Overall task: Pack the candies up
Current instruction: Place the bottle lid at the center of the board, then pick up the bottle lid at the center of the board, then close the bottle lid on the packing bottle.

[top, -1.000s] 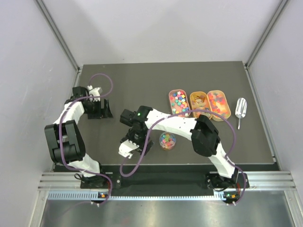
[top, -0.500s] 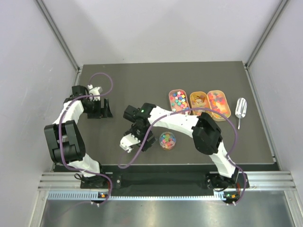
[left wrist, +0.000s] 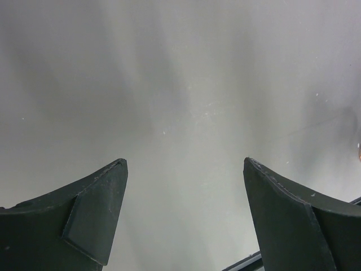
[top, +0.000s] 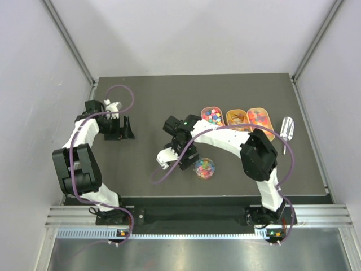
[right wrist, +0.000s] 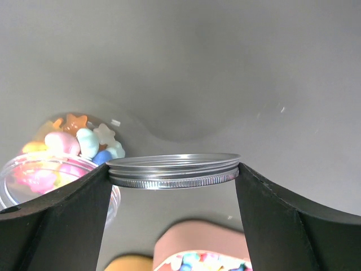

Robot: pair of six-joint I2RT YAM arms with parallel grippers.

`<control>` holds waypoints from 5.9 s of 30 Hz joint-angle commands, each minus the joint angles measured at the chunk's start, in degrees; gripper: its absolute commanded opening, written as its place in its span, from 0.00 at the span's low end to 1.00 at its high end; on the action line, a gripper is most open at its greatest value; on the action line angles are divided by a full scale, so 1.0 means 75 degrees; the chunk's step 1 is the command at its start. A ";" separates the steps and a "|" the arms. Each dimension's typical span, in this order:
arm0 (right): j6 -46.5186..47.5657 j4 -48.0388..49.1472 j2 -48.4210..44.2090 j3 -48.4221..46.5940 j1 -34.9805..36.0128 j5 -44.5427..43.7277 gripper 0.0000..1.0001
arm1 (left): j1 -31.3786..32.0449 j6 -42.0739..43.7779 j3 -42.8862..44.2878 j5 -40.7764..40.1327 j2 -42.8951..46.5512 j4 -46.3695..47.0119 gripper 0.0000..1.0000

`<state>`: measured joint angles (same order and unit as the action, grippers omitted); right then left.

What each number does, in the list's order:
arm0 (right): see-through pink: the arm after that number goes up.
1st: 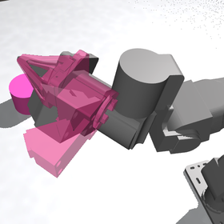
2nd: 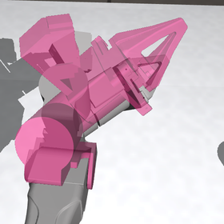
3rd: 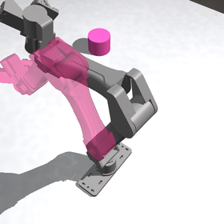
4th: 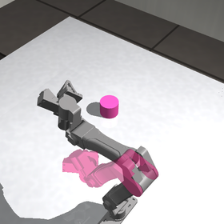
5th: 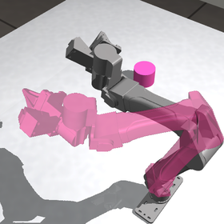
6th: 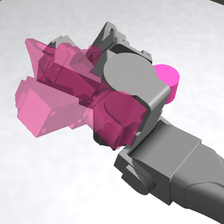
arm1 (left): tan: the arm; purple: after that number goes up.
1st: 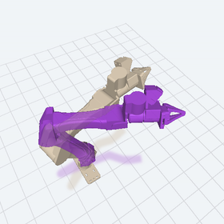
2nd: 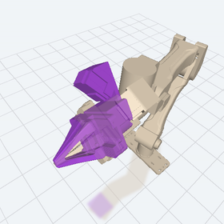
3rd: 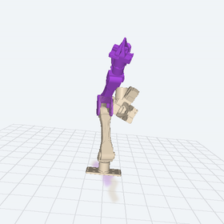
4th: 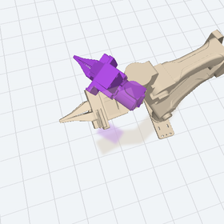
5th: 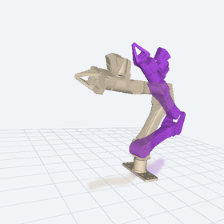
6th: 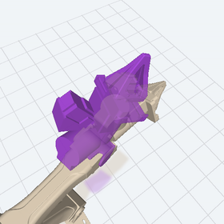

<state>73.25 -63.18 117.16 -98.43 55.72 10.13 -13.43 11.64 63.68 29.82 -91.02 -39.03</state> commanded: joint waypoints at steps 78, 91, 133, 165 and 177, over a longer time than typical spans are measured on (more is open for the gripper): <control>-0.0310 0.0971 0.2039 -0.1841 -0.1383 0.2364 1.00 | 0.0021 -0.0239 0.1283 0.0441 -0.1293 -0.0551 0.93; -0.0275 0.1286 0.1839 -0.1396 -0.1371 0.2153 1.00 | 0.0021 -0.0310 0.1341 0.0477 -0.1387 -0.0527 0.93; -0.2056 -0.0390 -0.2813 0.2155 -0.0926 0.1298 0.77 | 0.0033 -0.0040 0.1294 0.1121 -0.1211 0.0141 0.93; -0.2197 0.1053 -0.3129 0.3362 -0.0832 0.0899 0.75 | 0.0115 -0.0146 0.1201 0.0910 -0.1059 -0.0070 0.93; -0.2244 0.1123 -0.3142 0.3492 -0.0715 0.0782 0.75 | 0.0162 -0.0228 0.1213 0.0969 -0.1141 0.0000 0.93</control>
<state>56.86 -55.53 95.11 -72.03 49.54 16.12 -12.60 10.15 72.93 36.16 -101.75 -40.25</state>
